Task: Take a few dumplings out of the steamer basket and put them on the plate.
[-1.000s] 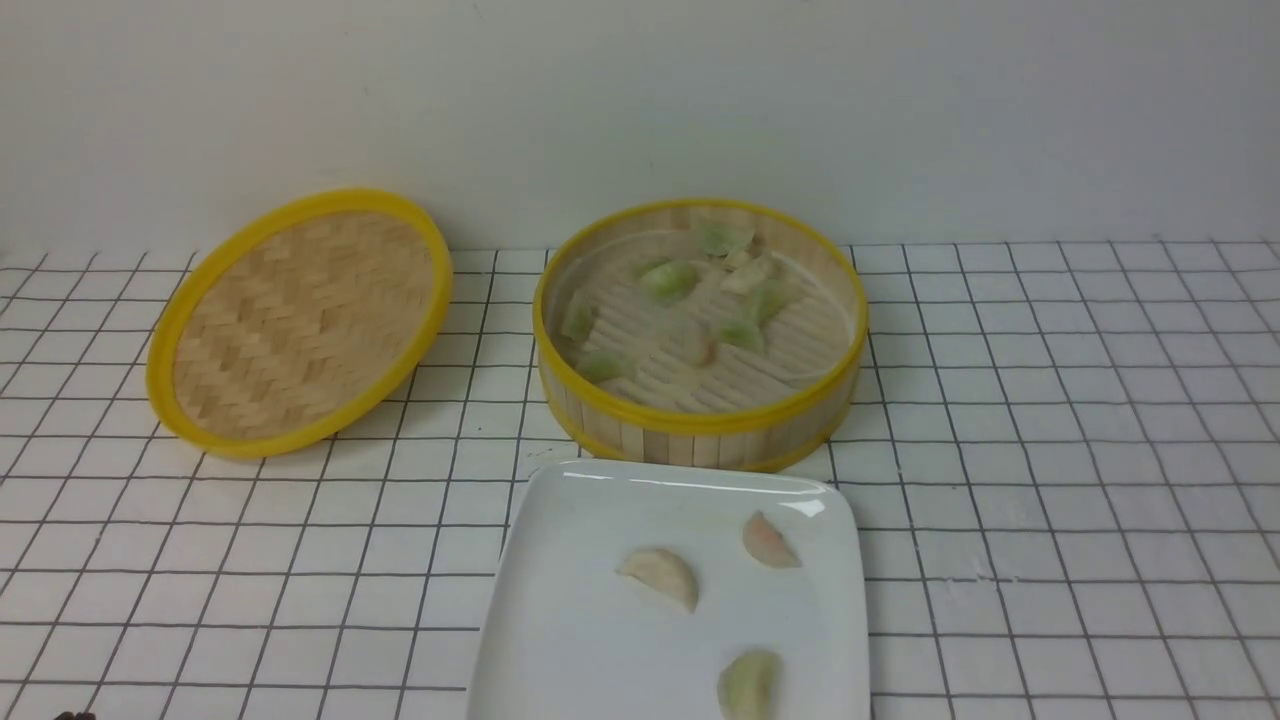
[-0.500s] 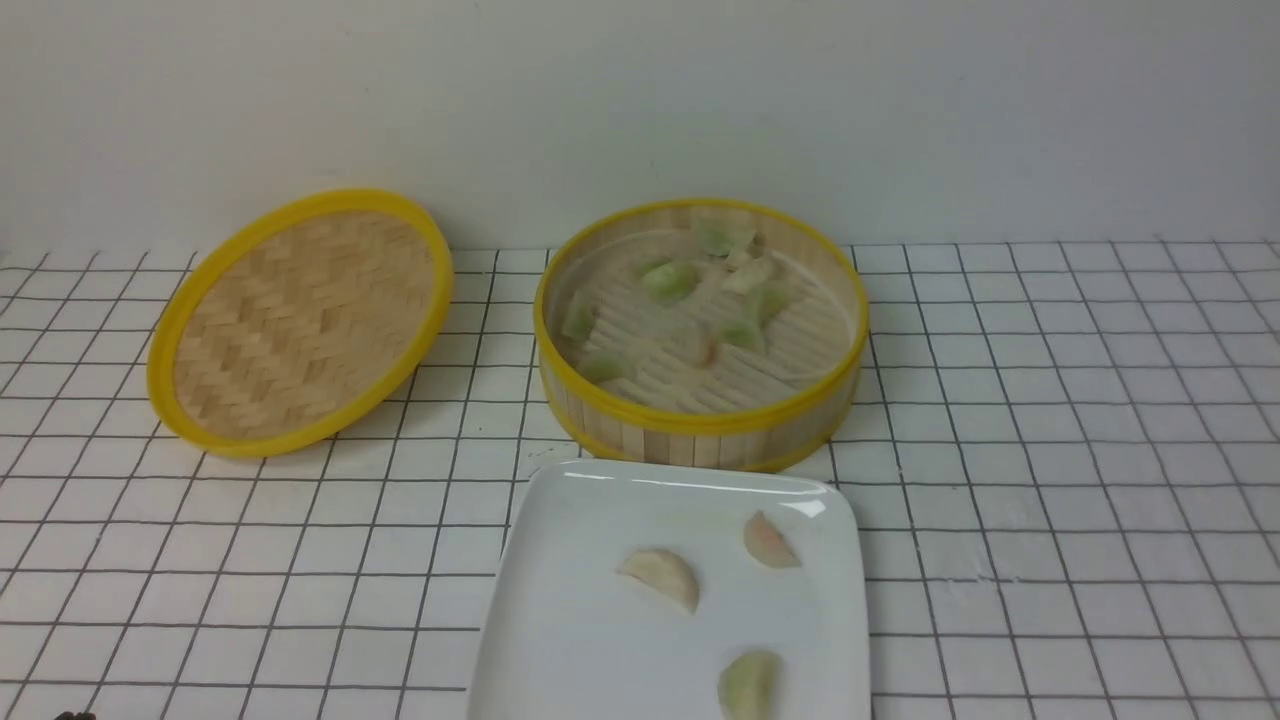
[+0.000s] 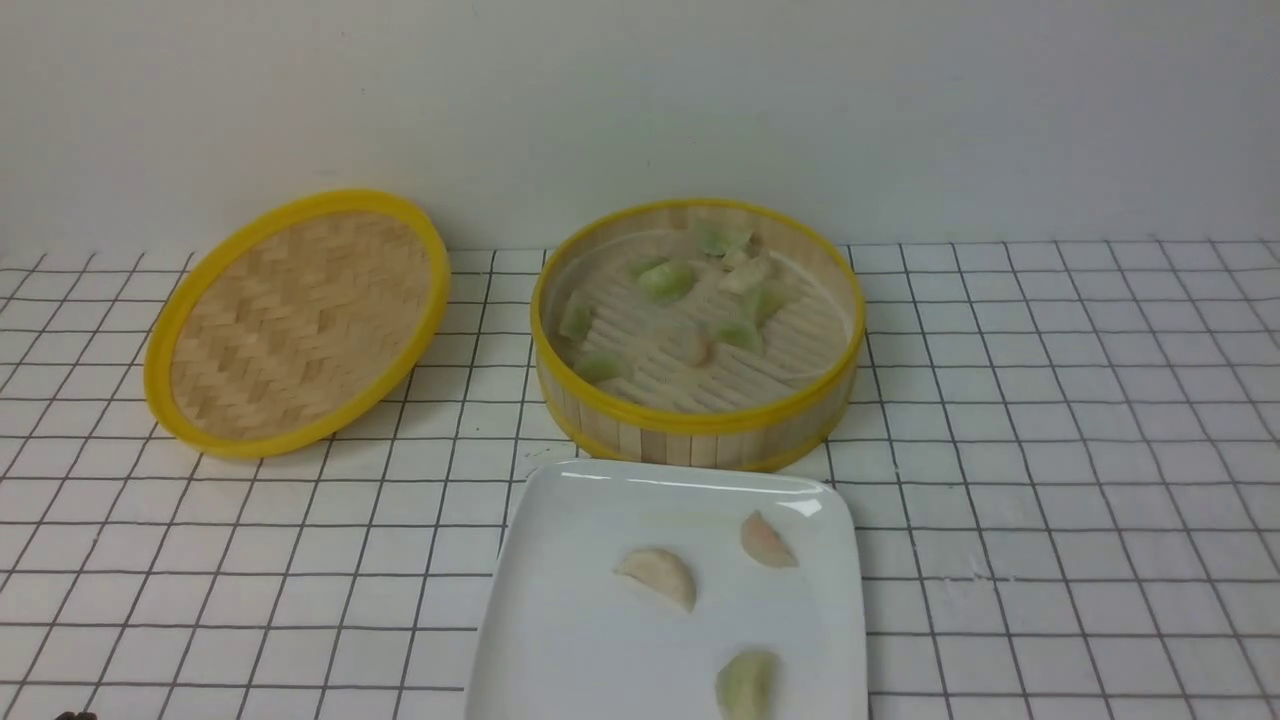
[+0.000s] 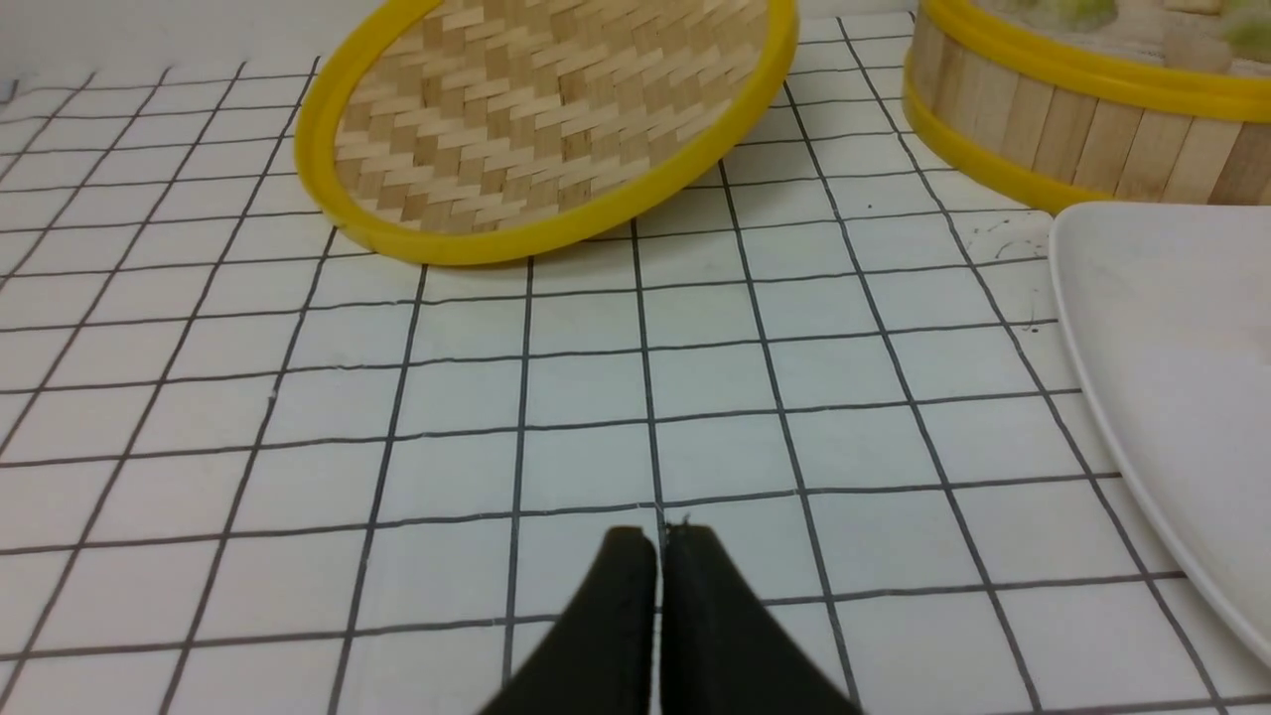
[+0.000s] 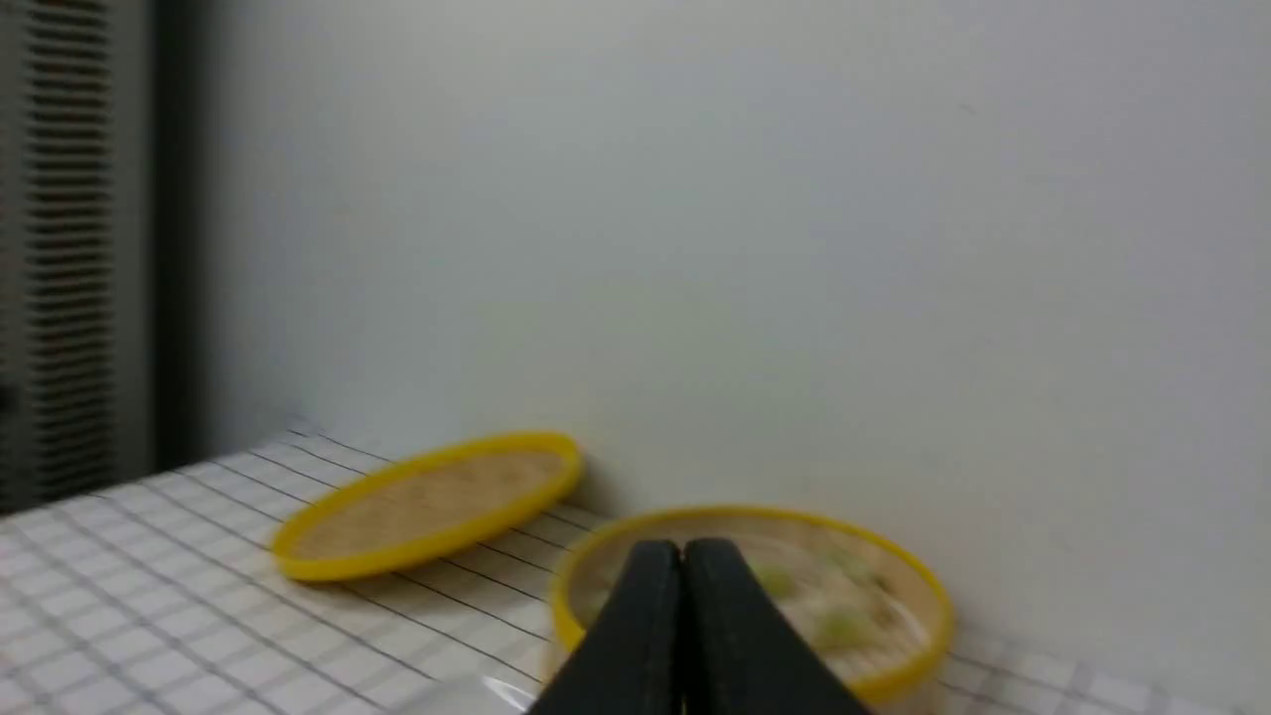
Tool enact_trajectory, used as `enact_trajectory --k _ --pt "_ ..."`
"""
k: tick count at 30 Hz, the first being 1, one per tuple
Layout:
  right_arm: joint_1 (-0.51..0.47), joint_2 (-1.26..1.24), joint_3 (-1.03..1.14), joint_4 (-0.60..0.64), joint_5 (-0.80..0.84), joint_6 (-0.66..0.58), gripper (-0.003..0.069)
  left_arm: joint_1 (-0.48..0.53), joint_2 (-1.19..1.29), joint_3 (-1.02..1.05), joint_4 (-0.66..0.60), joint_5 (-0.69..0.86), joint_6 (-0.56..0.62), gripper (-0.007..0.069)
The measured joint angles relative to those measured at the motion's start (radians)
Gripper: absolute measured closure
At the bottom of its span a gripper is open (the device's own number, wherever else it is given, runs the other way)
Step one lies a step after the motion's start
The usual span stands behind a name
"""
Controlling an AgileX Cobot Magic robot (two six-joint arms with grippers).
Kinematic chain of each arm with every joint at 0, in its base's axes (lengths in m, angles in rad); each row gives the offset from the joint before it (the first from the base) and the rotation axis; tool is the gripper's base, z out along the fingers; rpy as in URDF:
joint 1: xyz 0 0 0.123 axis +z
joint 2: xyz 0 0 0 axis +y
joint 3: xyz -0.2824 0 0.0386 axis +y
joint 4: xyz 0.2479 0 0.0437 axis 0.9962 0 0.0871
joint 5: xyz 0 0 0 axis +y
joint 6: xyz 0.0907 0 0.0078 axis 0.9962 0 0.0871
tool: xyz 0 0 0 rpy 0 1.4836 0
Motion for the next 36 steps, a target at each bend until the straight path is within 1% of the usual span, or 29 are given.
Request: enact_trajectory --k 1,2,4,5,6,7,9,36 --pt "-0.105 0.0 0.036 0.007 0.008 0.013 0.0673 0.0 0.0 0.0 0.0 0.0 0.0 0.063" --pt "-0.149 0.0 0.061 0.01 0.014 0.025 0.0673 0.0 0.0 0.0 0.0 0.0 0.0 0.063" --pt "-0.271 0.001 0.124 0.014 0.028 0.044 0.0673 0.0 0.0 0.0 0.0 0.0 0.0 0.063" --pt "-0.348 0.001 0.169 0.014 0.035 0.055 0.0673 0.0 0.0 0.0 0.0 0.0 0.0 0.063" --pt "-0.357 0.001 0.184 0.014 0.037 0.057 0.0673 0.0 0.0 0.0 0.0 0.0 0.0 0.063" --pt "-0.416 0.001 0.23 0.014 0.06 0.064 0.0673 0.0 0.0 0.0 0.0 0.0 0.0 0.063" --pt "-0.454 0.003 0.24 0.012 0.08 0.074 0.0673 0.0 0.0 0.0 0.0 0.0 0.0 0.063" --pt "-0.465 0.003 0.24 0.011 0.081 0.079 0.0673 0.0 0.0 0.0 0.0 0.0 0.0 0.063"
